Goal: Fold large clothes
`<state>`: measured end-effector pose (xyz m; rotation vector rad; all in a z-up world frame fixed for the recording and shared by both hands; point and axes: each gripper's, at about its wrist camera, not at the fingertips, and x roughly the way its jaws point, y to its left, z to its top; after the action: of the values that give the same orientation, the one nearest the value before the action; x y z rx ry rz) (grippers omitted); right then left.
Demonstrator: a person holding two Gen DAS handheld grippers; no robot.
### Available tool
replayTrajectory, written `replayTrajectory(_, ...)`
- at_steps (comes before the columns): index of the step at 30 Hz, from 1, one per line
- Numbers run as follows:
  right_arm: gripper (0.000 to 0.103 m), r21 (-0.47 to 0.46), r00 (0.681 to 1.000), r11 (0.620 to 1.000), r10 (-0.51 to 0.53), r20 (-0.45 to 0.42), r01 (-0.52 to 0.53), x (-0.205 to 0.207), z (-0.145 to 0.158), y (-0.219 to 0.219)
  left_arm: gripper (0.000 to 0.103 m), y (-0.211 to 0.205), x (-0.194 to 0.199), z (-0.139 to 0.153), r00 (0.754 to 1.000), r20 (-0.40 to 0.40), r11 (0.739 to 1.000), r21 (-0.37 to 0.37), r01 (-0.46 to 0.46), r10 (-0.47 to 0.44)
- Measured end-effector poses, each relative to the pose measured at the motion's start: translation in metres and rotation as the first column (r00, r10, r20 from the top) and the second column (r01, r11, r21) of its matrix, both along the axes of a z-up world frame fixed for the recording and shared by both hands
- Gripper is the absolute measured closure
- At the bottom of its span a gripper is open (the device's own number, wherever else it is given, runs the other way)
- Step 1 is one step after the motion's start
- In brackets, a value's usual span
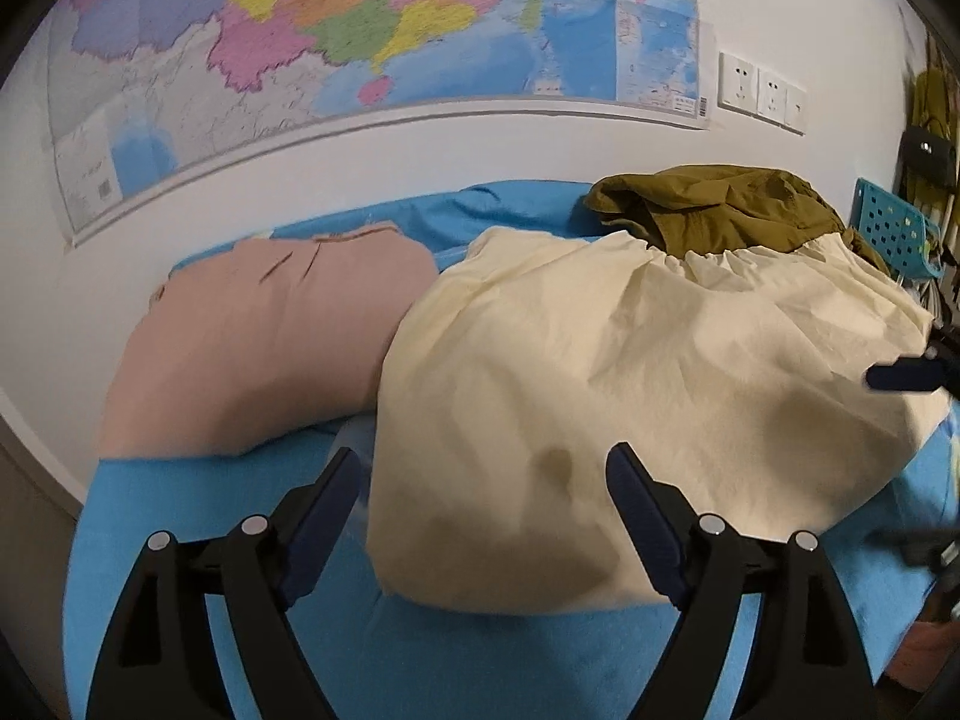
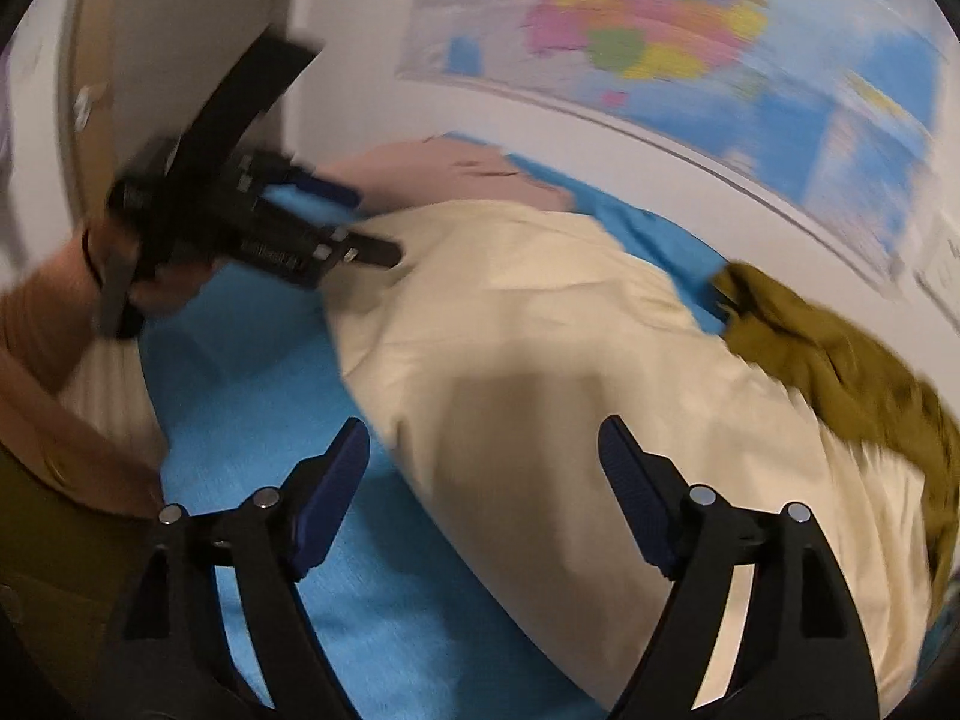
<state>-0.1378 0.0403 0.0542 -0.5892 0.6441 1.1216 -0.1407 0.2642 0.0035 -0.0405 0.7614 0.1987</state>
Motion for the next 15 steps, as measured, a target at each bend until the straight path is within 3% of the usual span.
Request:
replayTrajectory(6,0.027,-0.134,0.99,0.99,0.055,0.129,-0.038,-0.013,-0.034,0.028,0.022,0.008,-0.01,-0.008,1.0,-0.019,0.999,-0.041,-0.023,0.023)
replayTrajectory(11,0.029,-0.168,0.982,0.985,0.056,0.179,-0.026,-0.011,-0.044,0.035,0.022,0.013,-0.016,-0.011,0.999,-0.024,0.997,-0.073,-0.035,0.033)
replayTrajectory(15,0.03,-0.185,0.974,0.982,0.079,0.213,-0.039,-0.011,-0.053,0.041,0.022,0.022,-0.026,-0.014,0.999,-0.013,0.989,-0.145,-0.034,0.032)
